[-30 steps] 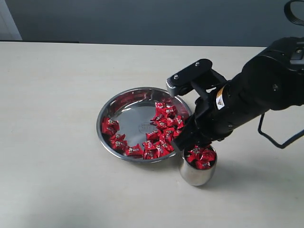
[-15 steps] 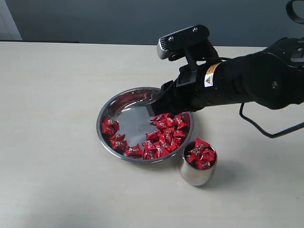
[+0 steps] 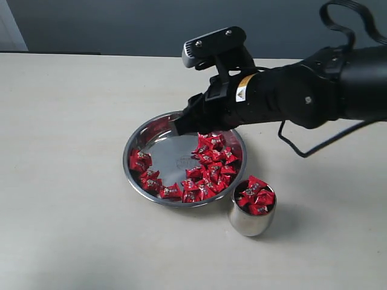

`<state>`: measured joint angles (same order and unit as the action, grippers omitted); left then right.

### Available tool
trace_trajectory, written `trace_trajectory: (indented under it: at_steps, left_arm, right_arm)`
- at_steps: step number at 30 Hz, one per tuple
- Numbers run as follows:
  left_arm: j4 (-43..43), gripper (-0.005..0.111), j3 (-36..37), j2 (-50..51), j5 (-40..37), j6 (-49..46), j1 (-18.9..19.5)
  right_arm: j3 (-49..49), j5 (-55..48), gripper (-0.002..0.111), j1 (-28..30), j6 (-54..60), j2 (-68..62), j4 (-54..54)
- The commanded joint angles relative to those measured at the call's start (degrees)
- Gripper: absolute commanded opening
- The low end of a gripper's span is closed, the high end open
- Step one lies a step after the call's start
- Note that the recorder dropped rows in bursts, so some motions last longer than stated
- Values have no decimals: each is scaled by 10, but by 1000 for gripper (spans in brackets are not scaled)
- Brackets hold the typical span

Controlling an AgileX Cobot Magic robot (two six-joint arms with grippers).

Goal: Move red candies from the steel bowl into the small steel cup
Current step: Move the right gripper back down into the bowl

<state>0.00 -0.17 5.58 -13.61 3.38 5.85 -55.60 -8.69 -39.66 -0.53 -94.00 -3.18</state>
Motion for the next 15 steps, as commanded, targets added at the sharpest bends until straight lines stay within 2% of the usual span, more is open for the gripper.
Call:
trace_trajectory:
  at_steps: [1, 12, 15]
  left_arm:
    - [0, 0, 2, -3, 2, 1, -3]
    - [0, 0, 2, -3, 2, 1, -3]
    - [0, 0, 2, -3, 2, 1, -3]
  right_arm:
    - [-56, -13, 39, 2, 10, -62, 0]
    - [-191, -69, 39, 2, 24, -205, -8]
    - [-222, -139, 39, 2, 24, -228, -34]
